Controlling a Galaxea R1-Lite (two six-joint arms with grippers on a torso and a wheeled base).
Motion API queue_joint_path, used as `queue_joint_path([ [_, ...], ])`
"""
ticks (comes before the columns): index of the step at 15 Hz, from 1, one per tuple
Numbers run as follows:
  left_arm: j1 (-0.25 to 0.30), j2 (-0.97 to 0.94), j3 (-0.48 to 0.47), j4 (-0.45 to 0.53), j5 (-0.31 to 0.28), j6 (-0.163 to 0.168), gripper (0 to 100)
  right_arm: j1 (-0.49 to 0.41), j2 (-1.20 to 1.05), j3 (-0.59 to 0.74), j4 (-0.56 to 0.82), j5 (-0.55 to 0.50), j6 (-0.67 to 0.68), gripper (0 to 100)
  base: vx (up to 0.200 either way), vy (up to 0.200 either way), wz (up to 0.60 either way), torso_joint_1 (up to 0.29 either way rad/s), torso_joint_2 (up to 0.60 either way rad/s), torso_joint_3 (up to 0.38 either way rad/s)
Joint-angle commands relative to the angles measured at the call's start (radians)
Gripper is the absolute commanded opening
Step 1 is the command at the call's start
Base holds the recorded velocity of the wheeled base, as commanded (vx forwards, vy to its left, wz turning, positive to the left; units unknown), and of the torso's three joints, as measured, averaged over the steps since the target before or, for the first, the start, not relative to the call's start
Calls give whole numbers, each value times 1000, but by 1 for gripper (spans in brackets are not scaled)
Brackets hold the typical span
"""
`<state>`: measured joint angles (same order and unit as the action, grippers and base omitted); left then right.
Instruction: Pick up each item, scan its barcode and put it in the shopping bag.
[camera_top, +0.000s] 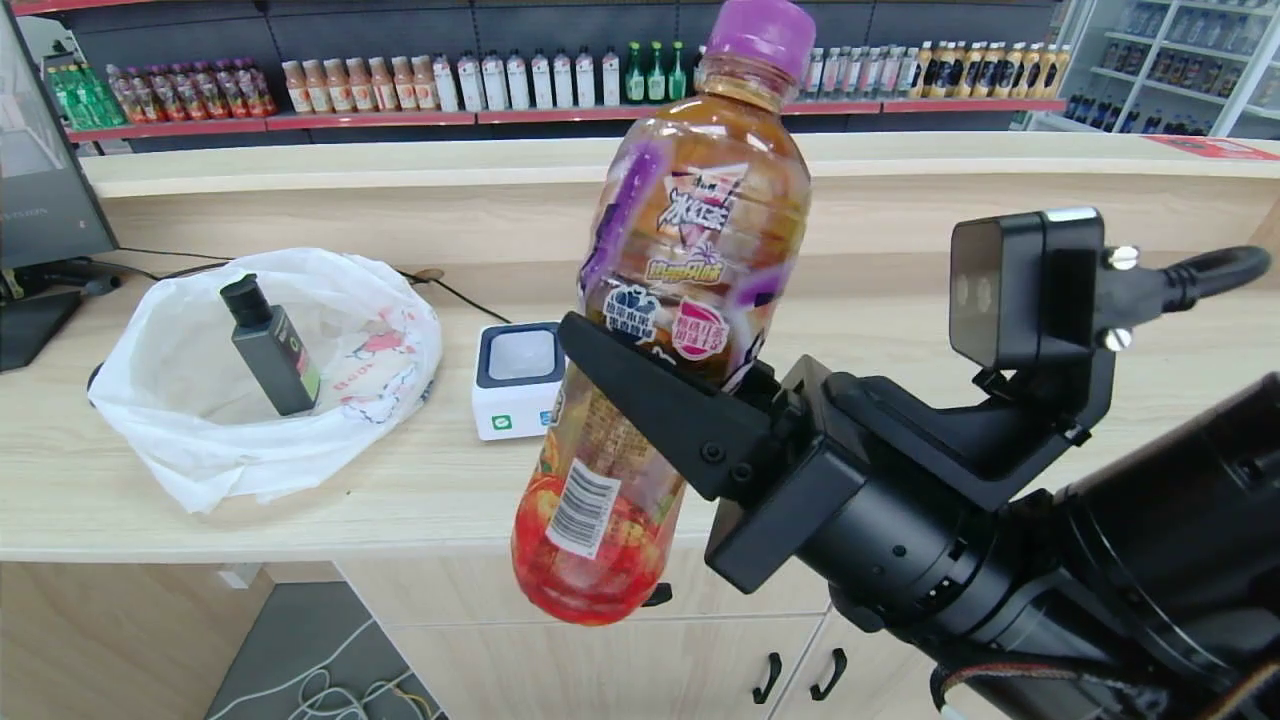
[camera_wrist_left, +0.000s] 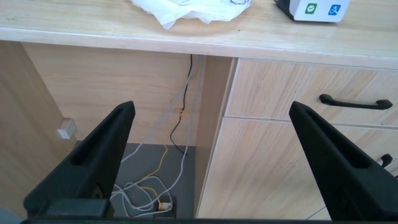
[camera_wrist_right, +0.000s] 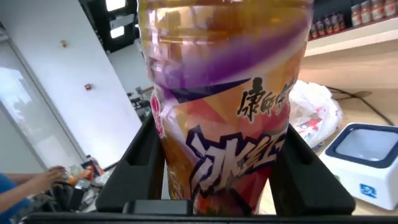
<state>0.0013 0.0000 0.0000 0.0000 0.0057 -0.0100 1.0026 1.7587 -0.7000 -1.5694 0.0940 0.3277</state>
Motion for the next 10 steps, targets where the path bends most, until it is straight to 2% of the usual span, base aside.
queue_joint_path([
  [1,0,0,0,0,0,-1,100,-4,-1,27,-1,3,-84,0,0,0,0,0,0,0],
  [4,0,0,0,0,0,-1,100,-4,1,30,-1,-8,-156,0,0,0,0,0,0,0],
  [6,0,0,0,0,0,-2,100,-59,1,93,-1,-88,-240,0,0,0,0,0,0,0],
  [10,0,0,0,0,0,-1,100,-76,1,83,-1,-154,-292,0,0,0,0,0,0,0],
])
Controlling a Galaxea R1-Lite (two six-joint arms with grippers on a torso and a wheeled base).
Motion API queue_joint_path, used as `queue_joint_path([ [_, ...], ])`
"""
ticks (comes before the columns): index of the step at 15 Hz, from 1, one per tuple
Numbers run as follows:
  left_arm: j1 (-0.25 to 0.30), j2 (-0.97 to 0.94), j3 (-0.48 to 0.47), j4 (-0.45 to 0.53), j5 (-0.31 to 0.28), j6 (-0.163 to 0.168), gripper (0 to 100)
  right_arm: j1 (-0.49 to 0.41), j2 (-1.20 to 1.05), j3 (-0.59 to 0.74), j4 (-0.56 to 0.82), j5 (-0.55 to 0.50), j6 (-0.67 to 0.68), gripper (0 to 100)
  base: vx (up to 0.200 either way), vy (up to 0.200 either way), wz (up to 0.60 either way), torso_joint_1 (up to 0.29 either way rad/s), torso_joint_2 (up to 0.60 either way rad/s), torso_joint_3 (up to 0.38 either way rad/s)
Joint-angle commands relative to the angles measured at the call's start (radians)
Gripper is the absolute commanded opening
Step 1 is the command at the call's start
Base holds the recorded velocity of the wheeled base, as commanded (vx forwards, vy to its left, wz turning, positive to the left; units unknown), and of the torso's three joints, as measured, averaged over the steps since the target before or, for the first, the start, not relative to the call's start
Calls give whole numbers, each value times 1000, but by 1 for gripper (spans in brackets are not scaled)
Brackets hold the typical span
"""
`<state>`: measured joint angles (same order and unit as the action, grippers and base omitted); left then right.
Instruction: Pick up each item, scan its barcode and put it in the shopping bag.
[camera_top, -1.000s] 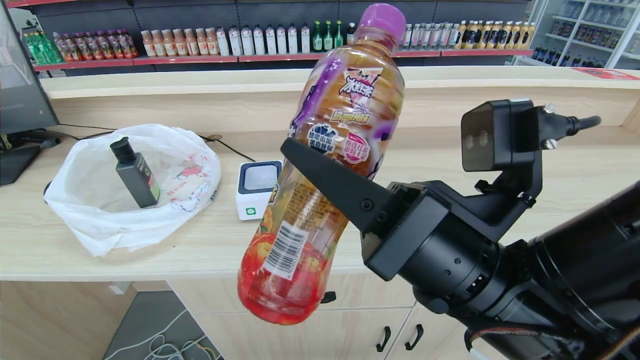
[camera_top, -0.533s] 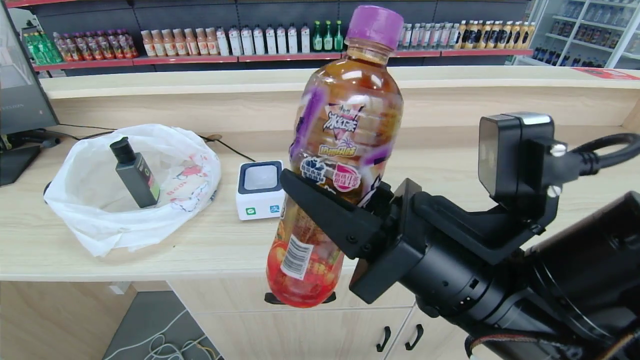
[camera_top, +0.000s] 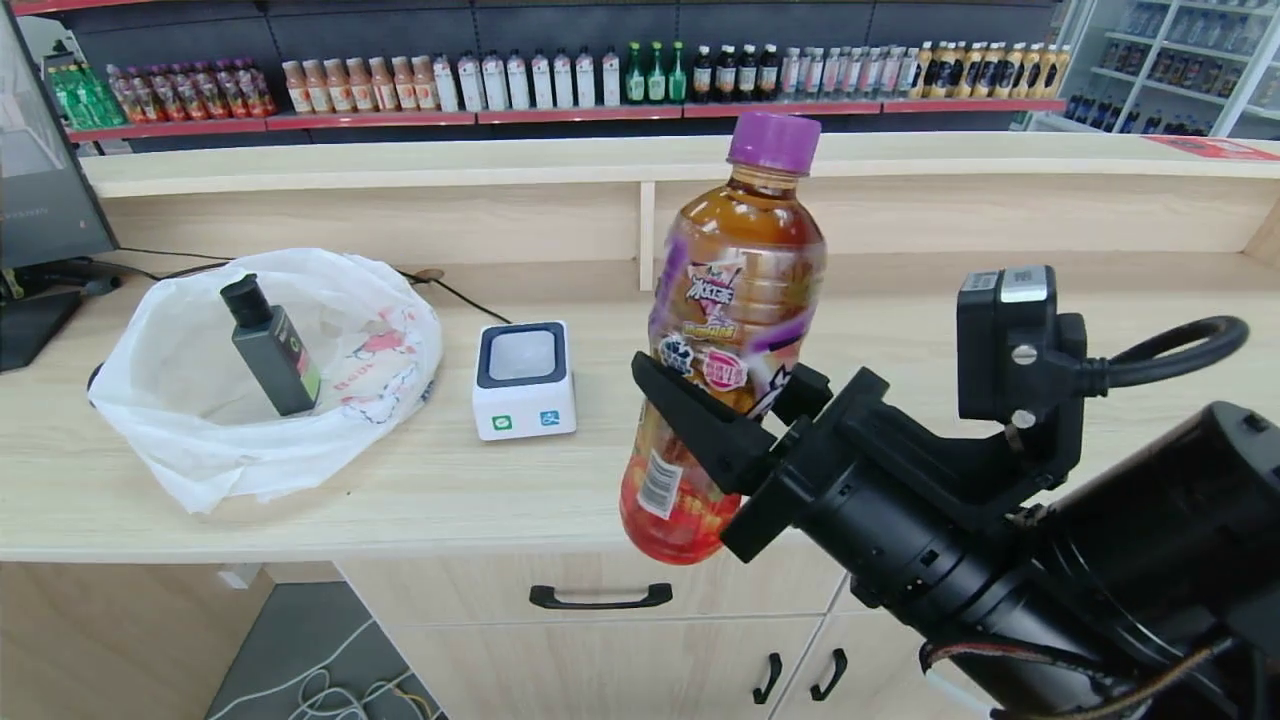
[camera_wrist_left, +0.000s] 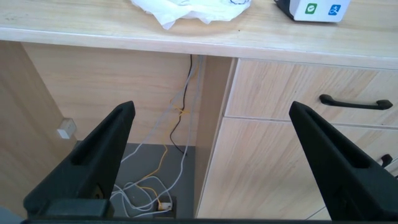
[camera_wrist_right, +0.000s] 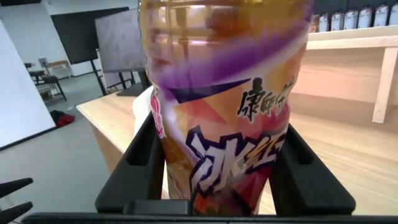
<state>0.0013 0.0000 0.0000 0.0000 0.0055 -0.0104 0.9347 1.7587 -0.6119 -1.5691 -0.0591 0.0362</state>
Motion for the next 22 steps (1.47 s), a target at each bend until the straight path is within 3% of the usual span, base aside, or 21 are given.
queue_joint_path([
  [1,0,0,0,0,1,0,100,-20,4,-9,-2,-1,4,0,0,0,0,0,0,0],
  [7,0,0,0,0,1,-2,100,-126,45,-49,-2,-4,-5,0,0,0,0,0,0,0],
  [11,0,0,0,0,1,-5,100,-126,61,-54,-2,-93,-27,0,0,200,0,-3,2,4],
  [22,0,0,0,0,1,-8,100,-135,81,-54,-2,-149,-25,0,0,200,0,4,5,2],
])
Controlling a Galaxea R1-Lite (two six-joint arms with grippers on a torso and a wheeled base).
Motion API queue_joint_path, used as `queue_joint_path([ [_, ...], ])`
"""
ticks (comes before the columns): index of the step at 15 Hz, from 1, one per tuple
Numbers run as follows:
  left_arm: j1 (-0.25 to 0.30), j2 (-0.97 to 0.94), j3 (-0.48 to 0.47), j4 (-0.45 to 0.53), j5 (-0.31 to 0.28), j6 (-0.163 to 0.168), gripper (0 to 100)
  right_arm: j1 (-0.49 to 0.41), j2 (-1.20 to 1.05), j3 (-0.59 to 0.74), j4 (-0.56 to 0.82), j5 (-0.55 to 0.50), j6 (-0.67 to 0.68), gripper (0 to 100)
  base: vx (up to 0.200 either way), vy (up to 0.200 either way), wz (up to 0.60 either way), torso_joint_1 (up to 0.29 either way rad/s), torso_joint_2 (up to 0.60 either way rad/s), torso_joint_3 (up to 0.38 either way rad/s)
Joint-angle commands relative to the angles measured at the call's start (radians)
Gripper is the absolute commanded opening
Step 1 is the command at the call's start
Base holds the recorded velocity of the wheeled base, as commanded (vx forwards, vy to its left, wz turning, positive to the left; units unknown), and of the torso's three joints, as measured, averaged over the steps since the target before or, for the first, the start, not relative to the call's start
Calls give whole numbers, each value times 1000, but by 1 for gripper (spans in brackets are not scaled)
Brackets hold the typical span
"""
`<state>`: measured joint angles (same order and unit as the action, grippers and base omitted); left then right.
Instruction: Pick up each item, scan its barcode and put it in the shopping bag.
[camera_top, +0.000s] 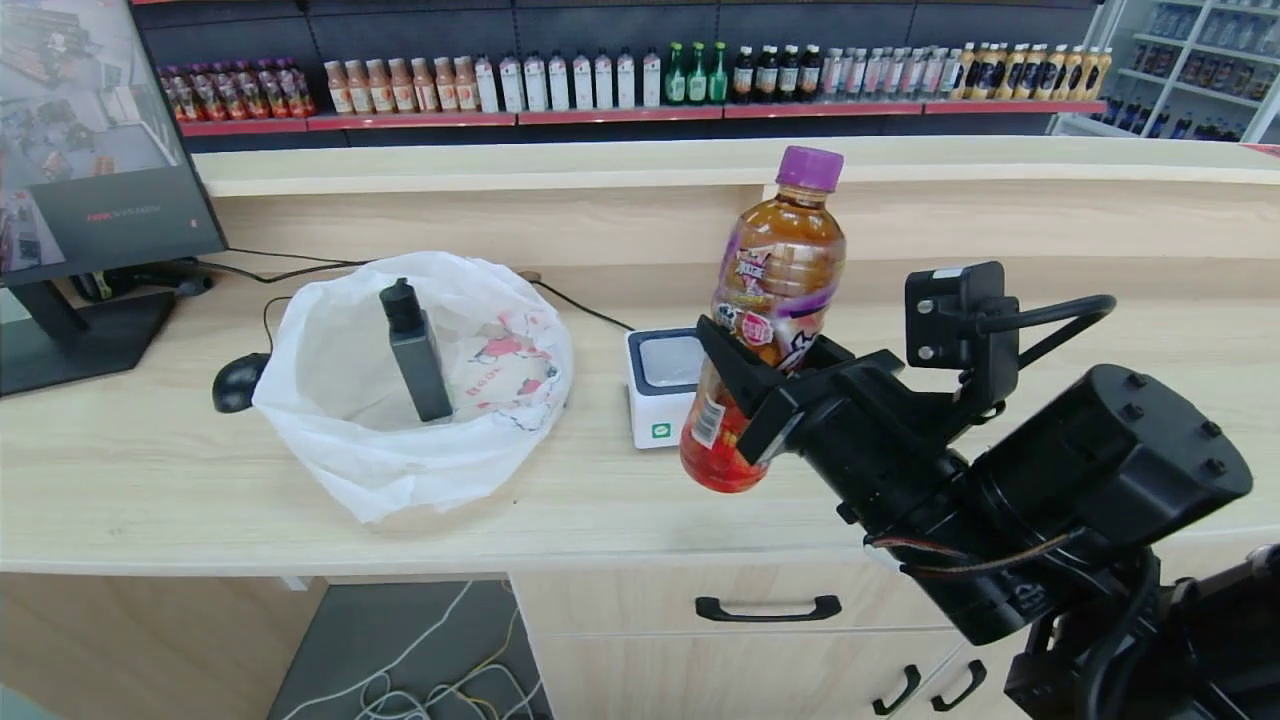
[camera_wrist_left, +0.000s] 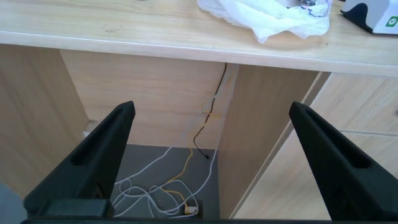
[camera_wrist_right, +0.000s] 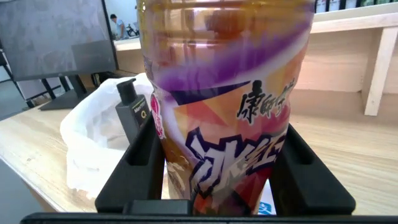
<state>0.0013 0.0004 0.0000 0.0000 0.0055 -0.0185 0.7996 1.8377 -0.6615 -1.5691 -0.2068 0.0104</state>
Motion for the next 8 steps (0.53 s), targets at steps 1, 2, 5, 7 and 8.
queue_joint_path([
  [1,0,0,0,0,1,0,100,-2,0,-3,-2,-5,3,0,0,200,0,-2,7,-12],
  [2,0,0,0,0,1,0,100,-7,-3,2,-2,-5,5,0,0,200,0,2,7,2],
  [5,0,0,0,0,1,0,100,-19,-9,5,-2,-5,16,0,0,200,0,1,4,1],
  [7,0,0,0,0,1,3,100,-19,-26,8,-2,-5,17,0,0,100,0,1,-1,1],
  [8,0,0,0,0,1,5,100,-19,-31,8,-2,-5,17,0,0,0,0,0,0,0],
])
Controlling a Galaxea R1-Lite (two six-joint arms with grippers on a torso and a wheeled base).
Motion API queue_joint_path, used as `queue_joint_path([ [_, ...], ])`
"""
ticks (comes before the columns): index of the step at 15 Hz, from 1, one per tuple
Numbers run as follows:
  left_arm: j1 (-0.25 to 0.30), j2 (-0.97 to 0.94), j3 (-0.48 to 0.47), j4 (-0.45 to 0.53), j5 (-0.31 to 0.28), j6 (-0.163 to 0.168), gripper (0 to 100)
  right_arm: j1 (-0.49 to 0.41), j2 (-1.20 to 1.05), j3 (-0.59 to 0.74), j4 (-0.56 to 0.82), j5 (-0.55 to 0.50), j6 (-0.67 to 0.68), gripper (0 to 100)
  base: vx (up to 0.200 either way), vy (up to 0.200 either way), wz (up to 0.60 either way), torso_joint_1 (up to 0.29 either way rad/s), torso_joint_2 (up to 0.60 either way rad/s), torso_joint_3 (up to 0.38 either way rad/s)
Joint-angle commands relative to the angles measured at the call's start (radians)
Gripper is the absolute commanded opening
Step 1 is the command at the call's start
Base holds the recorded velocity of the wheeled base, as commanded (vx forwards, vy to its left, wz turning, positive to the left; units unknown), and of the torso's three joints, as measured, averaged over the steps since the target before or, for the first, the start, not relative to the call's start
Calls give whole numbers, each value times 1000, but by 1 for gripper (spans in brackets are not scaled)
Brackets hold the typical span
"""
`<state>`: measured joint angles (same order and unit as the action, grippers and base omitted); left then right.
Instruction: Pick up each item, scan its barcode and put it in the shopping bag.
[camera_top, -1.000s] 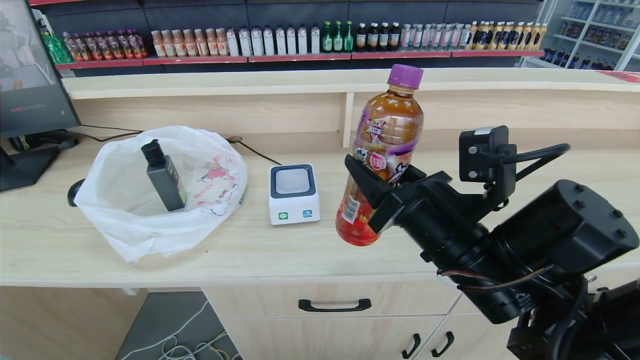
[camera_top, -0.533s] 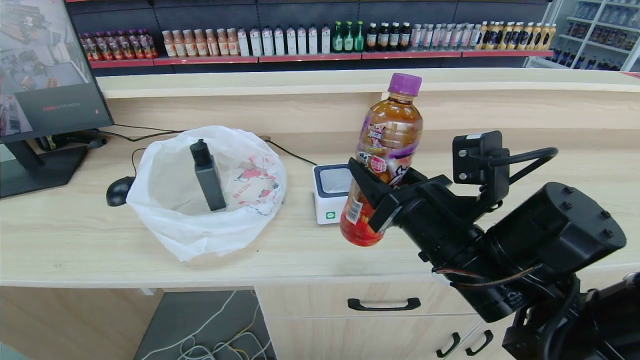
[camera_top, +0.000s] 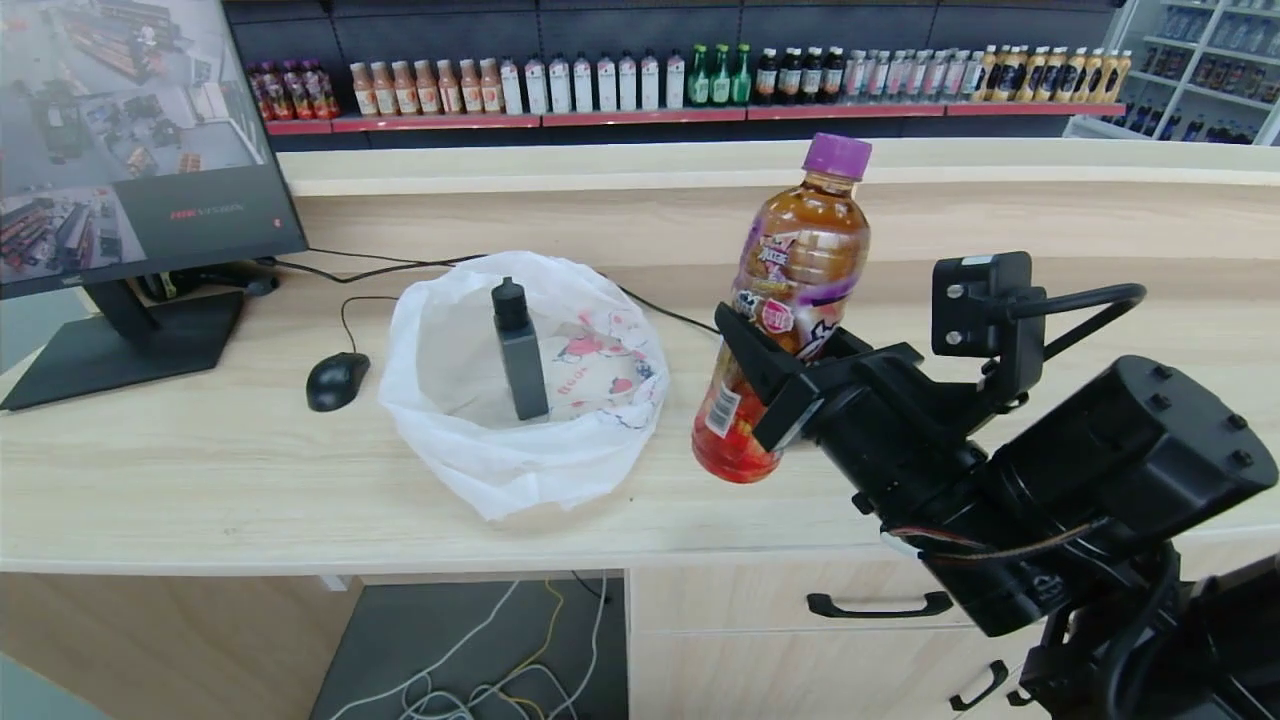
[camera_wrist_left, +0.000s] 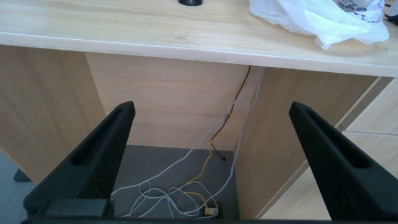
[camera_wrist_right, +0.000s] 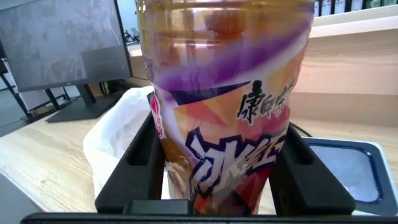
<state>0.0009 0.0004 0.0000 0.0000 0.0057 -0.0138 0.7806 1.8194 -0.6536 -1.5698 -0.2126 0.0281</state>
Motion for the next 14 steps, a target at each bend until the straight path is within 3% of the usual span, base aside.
queue_joint_path([
  [1,1,0,0,0,0,0,100,0,-18,0,-1,1,0,0,0,0,0,0,0,0],
  [5,1,0,0,0,0,0,100,-8,-32,8,-1,2,-4,0,0,0,0,0,0,0],
  [8,1,0,0,0,0,0,100,-63,-34,-1,-1,50,-31,0,0,0,0,0,0,0],
  [12,1,0,0,0,0,0,100,-138,-26,-23,-1,203,-201,0,0,0,0,0,0,0],
  [14,1,0,0,0,0,0,100,-152,11,-75,-1,219,-307,0,0,0,0,0,0,0],
])
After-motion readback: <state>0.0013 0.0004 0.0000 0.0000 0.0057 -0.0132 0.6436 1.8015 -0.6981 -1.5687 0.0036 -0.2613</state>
